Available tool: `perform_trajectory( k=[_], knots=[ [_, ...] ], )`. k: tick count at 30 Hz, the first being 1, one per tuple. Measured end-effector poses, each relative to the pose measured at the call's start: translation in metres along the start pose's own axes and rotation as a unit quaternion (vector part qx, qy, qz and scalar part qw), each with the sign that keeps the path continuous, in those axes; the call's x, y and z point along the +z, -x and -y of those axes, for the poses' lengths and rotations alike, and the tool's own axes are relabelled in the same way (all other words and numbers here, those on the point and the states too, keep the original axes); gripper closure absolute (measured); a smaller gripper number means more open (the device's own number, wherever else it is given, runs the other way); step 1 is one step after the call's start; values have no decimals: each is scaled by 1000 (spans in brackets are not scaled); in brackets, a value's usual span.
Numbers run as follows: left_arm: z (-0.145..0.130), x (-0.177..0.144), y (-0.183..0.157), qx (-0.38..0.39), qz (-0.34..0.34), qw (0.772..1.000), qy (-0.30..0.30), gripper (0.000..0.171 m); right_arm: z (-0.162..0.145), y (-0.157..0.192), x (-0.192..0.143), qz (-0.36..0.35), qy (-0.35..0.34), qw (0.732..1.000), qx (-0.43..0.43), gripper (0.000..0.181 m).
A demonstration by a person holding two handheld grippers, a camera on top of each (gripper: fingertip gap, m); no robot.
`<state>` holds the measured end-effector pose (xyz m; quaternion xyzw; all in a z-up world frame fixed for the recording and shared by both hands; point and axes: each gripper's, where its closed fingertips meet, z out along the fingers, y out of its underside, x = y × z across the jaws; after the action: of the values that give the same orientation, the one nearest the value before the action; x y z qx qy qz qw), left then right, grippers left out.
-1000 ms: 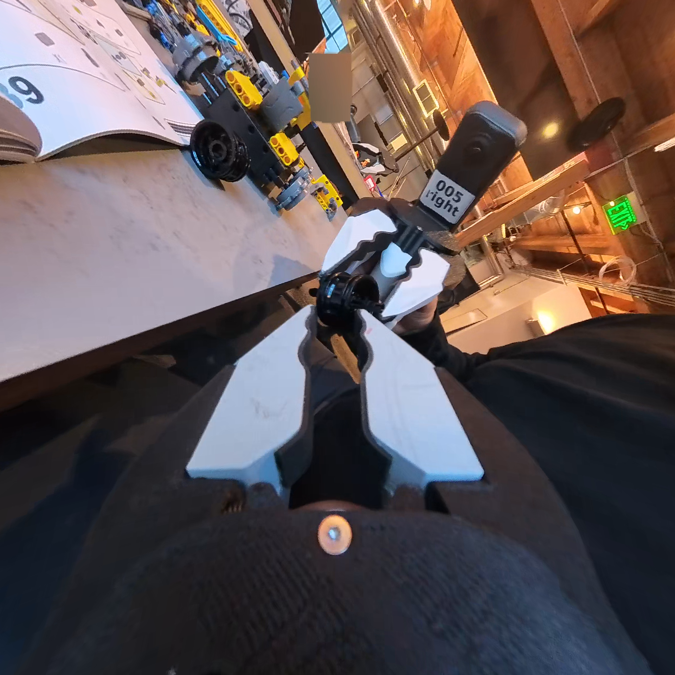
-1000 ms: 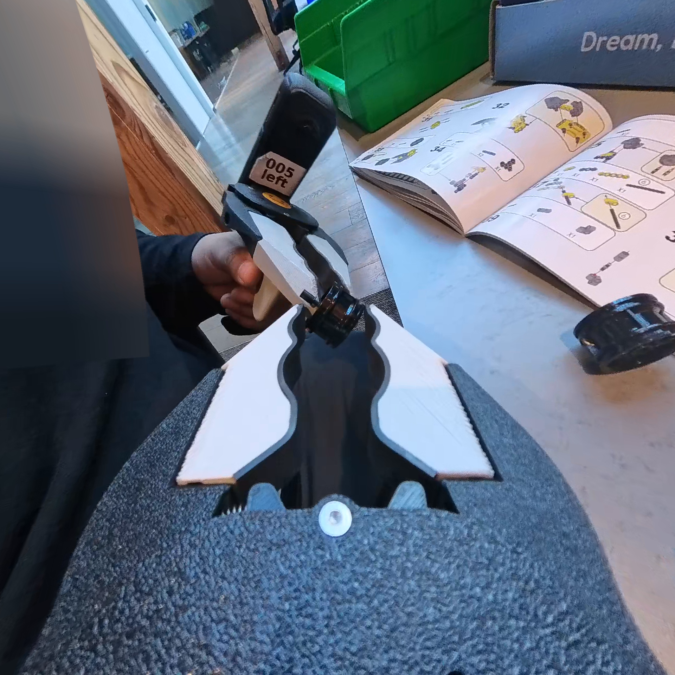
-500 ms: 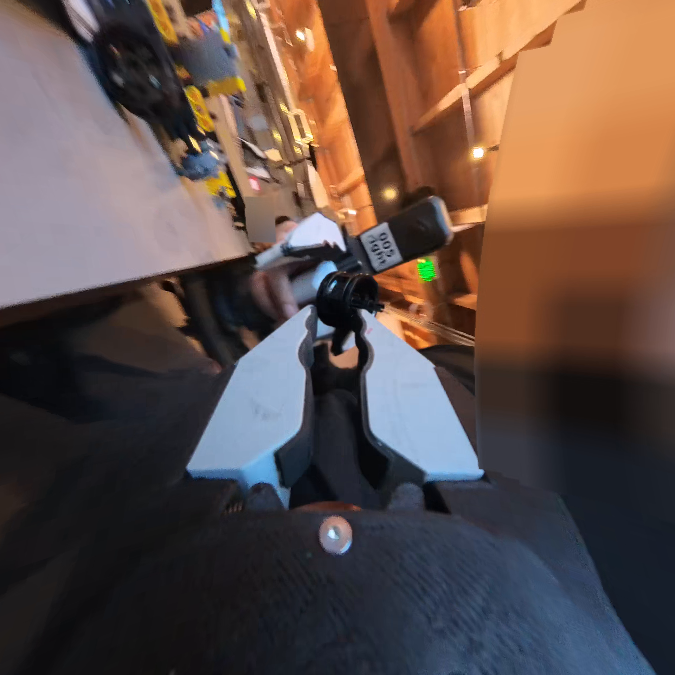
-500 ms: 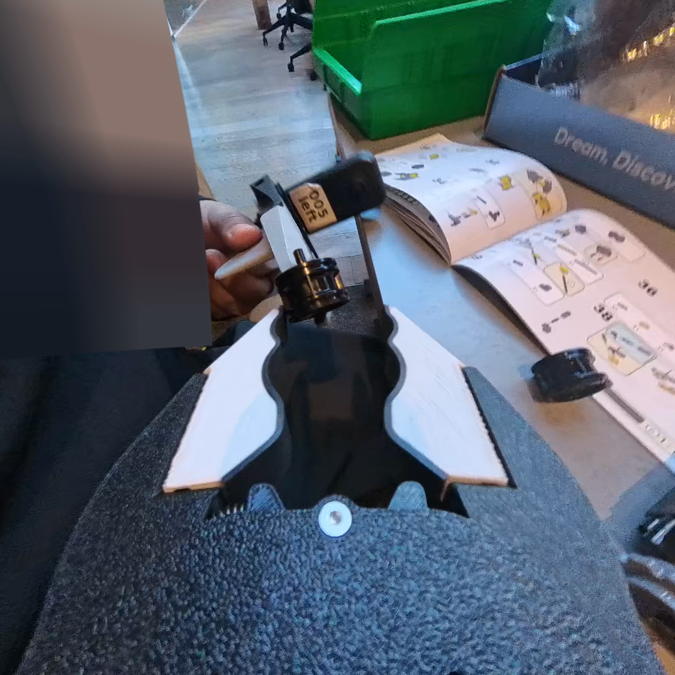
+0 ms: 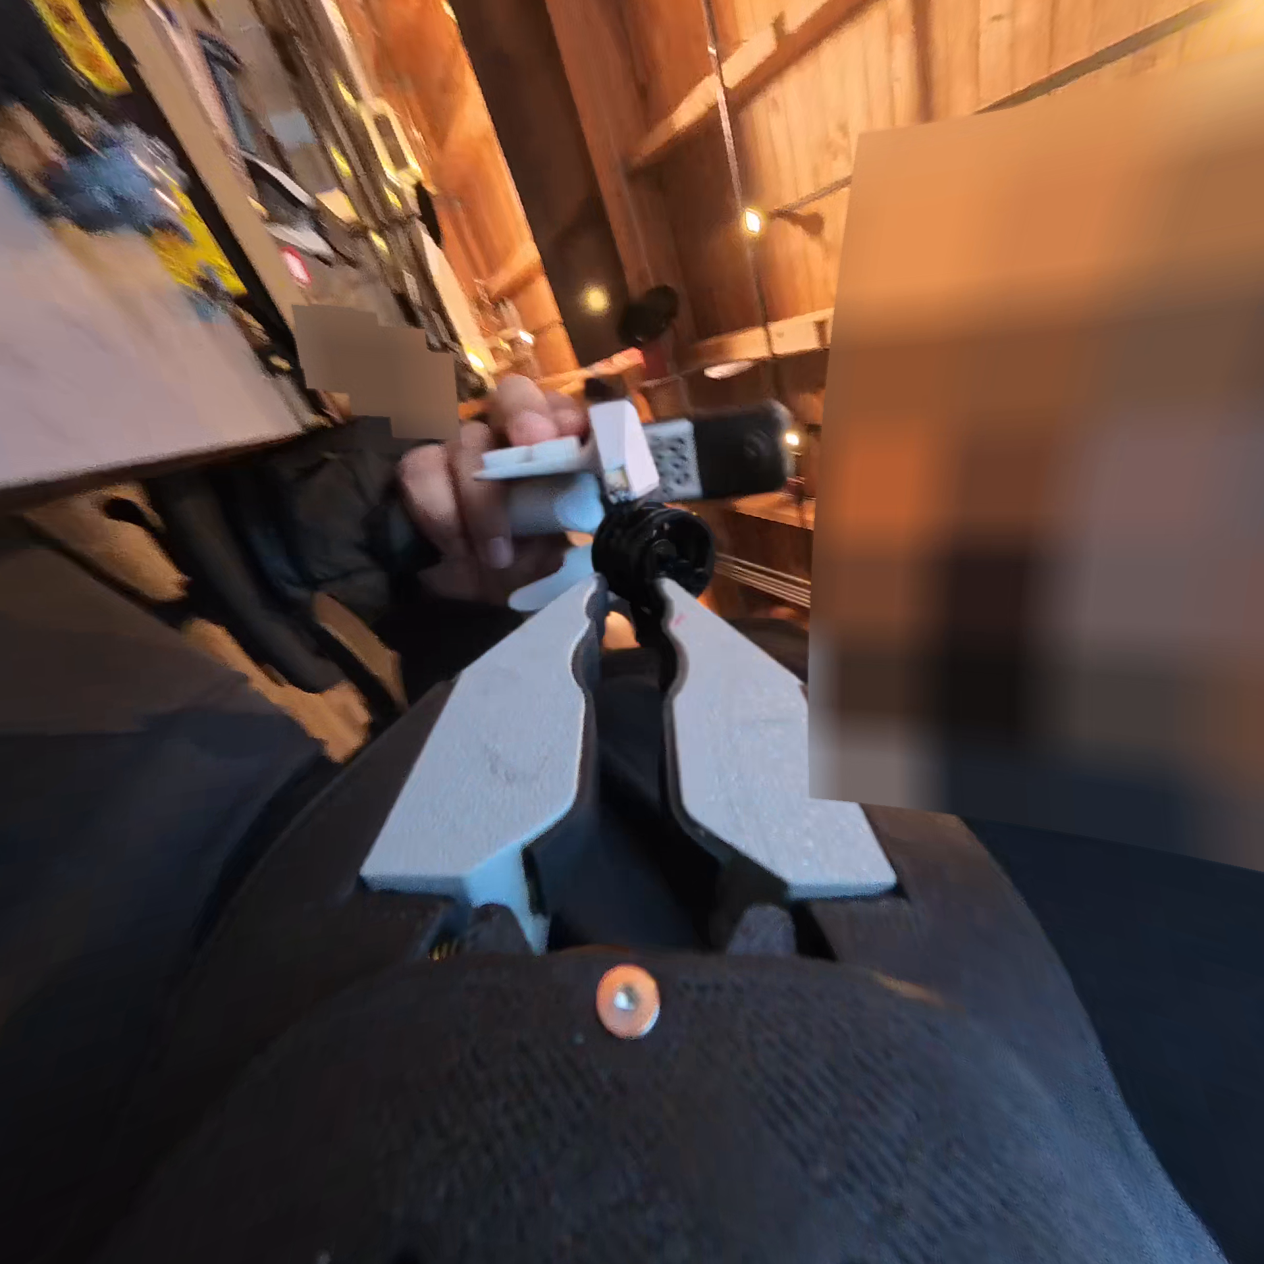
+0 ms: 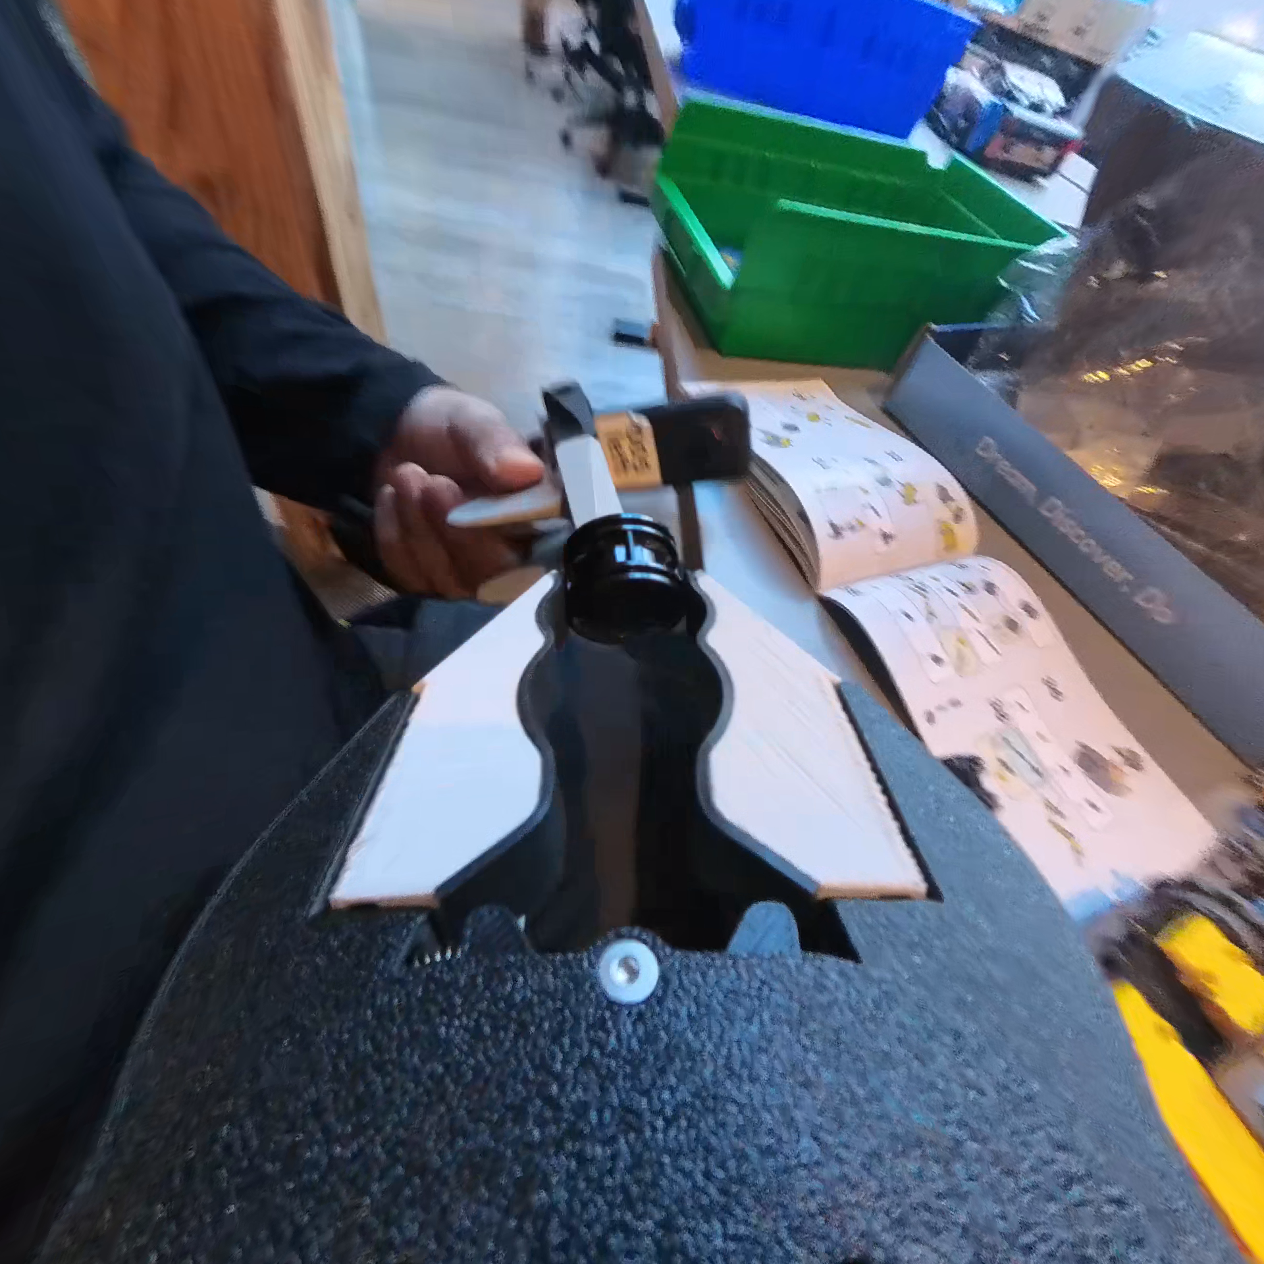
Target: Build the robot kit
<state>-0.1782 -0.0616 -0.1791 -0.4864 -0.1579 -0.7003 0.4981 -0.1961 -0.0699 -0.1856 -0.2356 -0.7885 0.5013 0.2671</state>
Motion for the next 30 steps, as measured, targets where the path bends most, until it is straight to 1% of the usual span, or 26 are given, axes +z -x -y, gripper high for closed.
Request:
perform_trajectory(
  k=[1,2,3,5,7,10,12,14,18,20,22,25,27,30],
  knots=[
    [5,-5,5,25,27,999,-12,168,-5,-4,-2,-18,22,1000,-12,147],
    [10,-11,10,54,57,997,-18,171,-8,-6,-5,-28,39,999,-17,147],
    [15,-16,12,84,84,993,-22,164,-10,-8,-9,-35,47,998,-19,147],
    [20,-21,13,127,126,984,-18,139,-11,-8,-15,-43,54,998,-17,146],
    [16,-17,9,172,139,975,2,137,-14,-8,-19,-48,58,997,-14,146],
    [-4,1,13,195,141,969,51,120,-24,-5,-19,-52,84,995,-14,146],
    [-17,11,19,190,140,969,74,120,-33,-2,-16,-55,116,991,-25,147],
    [-22,16,28,179,149,969,82,123,-38,4,-12,-50,135,989,-45,147],
    [-21,16,28,177,144,971,77,137,-37,14,-8,-38,148,986,-64,146],
    [-20,15,23,182,131,972,71,140,-32,16,-8,-34,135,988,-61,146],
    [-21,17,13,172,97,978,68,140,-20,19,-9,-25,100,993,-52,147],
    [-22,21,-9,117,7,992,53,140,4,24,-12,-5,33,999,-19,146],
    [-22,22,-19,72,-43,995,48,140,13,26,-12,4,9,1000,-4,145],
    [-21,23,-25,50,-72,995,42,140,19,26,-12,1,-2,1000,-8,147]
  ],
)
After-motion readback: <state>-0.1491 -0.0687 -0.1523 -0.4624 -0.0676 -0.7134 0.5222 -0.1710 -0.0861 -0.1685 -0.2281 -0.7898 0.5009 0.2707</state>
